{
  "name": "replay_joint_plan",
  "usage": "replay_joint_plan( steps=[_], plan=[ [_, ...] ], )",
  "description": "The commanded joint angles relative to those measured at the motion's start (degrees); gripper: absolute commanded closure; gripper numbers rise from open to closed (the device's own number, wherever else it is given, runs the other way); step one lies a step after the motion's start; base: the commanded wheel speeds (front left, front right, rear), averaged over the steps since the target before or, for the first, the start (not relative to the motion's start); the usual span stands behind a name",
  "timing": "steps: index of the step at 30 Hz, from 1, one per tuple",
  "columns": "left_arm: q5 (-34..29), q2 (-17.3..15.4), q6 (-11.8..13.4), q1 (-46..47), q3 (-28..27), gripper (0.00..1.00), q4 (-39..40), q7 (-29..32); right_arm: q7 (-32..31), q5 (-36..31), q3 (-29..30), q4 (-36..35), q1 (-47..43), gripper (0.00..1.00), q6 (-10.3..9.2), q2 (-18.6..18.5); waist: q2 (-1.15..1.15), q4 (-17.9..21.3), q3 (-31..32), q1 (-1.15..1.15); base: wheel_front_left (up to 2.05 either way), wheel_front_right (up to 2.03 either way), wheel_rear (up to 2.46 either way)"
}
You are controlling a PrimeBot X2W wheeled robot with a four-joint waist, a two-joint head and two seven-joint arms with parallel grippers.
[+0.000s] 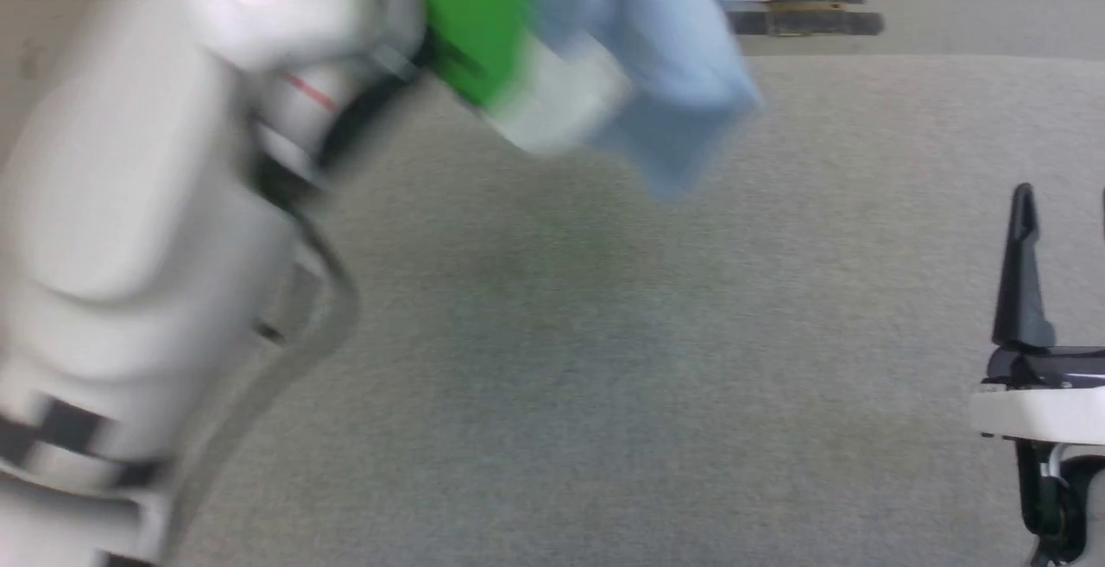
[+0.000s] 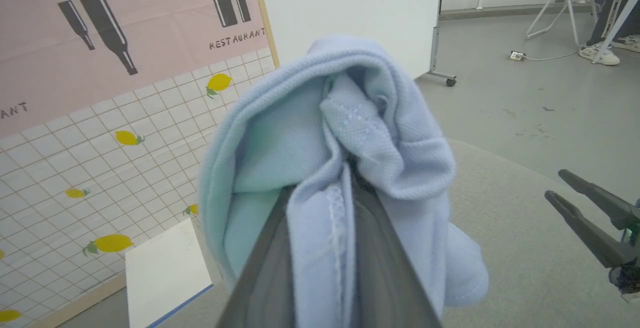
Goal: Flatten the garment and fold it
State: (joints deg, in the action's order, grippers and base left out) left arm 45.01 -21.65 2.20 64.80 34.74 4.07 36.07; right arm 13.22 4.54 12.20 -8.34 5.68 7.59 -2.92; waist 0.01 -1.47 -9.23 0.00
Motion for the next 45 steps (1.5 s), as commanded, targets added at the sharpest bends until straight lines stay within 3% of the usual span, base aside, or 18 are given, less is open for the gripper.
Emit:
replay_joint_plan(
  steps=[1, 8, 13, 14, 18, 19, 20, 24, 28, 33, 36, 38, 42, 45],
  plan=[
    [-0.3, 2.0, 1.2, -2.4, 1.2, 1.00, 0.4, -1.1, 0.5, 0.4, 0.6, -0.1, -0.5, 0.00, -0.10, 0.0, -0.01, 2.1, -0.1, 0.00, 0.00, 0.00, 0.00],
    [-4.8, 9.7, 4.7, -12.7, 9.7, 1.00, -4.5, -8.6, 0.7, 1.0, 2.7, -0.2, -0.5, 0.00, -0.10, 0.0, -0.01, 4.8, -1.3, 0.00, 0.00, 0.00, 0.00],
    [-5.0, 12.4, 5.7, -20.8, 13.0, 1.00, -16.0, -13.5, 0.9, 1.6, 1.3, 0.3, -0.2, 0.00, -0.10, 0.0, -0.01, 7.6, -2.3, 0.00, 0.00, 0.00, 0.00],
    [-4.7, 13.2, 5.2, -23.6, 14.5, 1.00, -22.9, -14.7, 1.0, 2.0, 0.4, 0.7, -0.1, 0.00, -0.10, 0.0, -0.01, 8.8, -2.9, 0.00, 0.00, 0.00, 0.00],
    [-4.4, 14.5, 4.9, -24.8, 15.1, 1.00, -29.8, -16.3, 1.1, 2.1, 0.0, 1.3, -0.2, 0.00, -0.10, 0.0, -0.01, 9.5, -3.1, 0.00, 0.00, 0.00, 0.00],
    [-4.6, 14.7, 4.7, -24.7, 15.3, 0.60, -30.9, -16.9, 1.1, 2.1, 0.1, 1.4, -0.3, 0.00, -0.10, 0.0, -0.01, 9.4, -3.0, 0.00, 0.00, 0.00, 0.00],
    [-4.5, 14.9, 4.5, -24.6, 15.2, 0.00, -31.5, -17.6, 1.1, 2.1, 0.1, 1.5, -0.5, 0.00, -0.10, 0.0, -0.01, 9.3, -2.8, 0.00, 0.00, 0.00, 0.00],
    [-4.1, 15.1, 4.2, -24.1, 13.2, 0.00, -31.4, -22.3, 0.9, 1.7, 0.4, 1.8, -1.0, 0.00, -0.10, 0.0, -0.01, 8.6, -1.3, 0.00, 0.00, 0.00, 0.00],
    [-3.3, 12.4, 4.8, -26.2, 10.0, 0.00, -26.7, -27.4, 0.3, 1.4, 0.6, 1.5, -1.9, 0.00, -0.10, 0.0, -0.01, 7.3, 0.3, 0.00, 0.00, 0.00, 0.00],
    [-1.9, 5.9, 9.6, -34.5, 3.5, 0.00, -15.2, -34.2, -0.4, 1.4, 0.2, 1.0, -2.8, 0.00, -0.10, 0.0, -0.01, 6.0, 1.4, 0.00, 0.00, 0.00, 0.00],
    [-3.4, 1.6, 14.0, -40.8, -0.8, 0.00, -7.9, -40.8, -0.7, 1.5, -0.1, 0.8, -3.4, 0.00, -0.10, 0.0, -0.01, 5.3, 1.6, 0.00, 0.00, 0.00, 0.00],
    [-4.4, -0.8, 15.4, -45.7, -2.6, 0.00, -3.6, -45.0, -0.8, 1.7, -0.4, 0.9, -3.8, 0.00, -0.10, 0.0, -0.01, 4.9, 1.5, 0.00, 0.00, 0.00, 0.00],
    [-6.0, -3.3, 16.8, -54.2, -5.2, 0.00, 1.1, -49.8, -0.7, 2.2, -1.1, 1.6, -4.6, 0.00, -0.10, 0.0, -0.01, 4.3, 1.3, 0.00, 0.00, 0.00, 0.00],
    [-9.0, -3.0, 18.3, -59.2, -7.4, 0.00, 3.5, -50.9, -0.5, 2.6, -1.3, 2.2, -5.0, 0.00, -0.10, 0.0, -0.01, 4.0, 1.1, 0.00, 0.00, 0.00, 0.00]
  ],
)
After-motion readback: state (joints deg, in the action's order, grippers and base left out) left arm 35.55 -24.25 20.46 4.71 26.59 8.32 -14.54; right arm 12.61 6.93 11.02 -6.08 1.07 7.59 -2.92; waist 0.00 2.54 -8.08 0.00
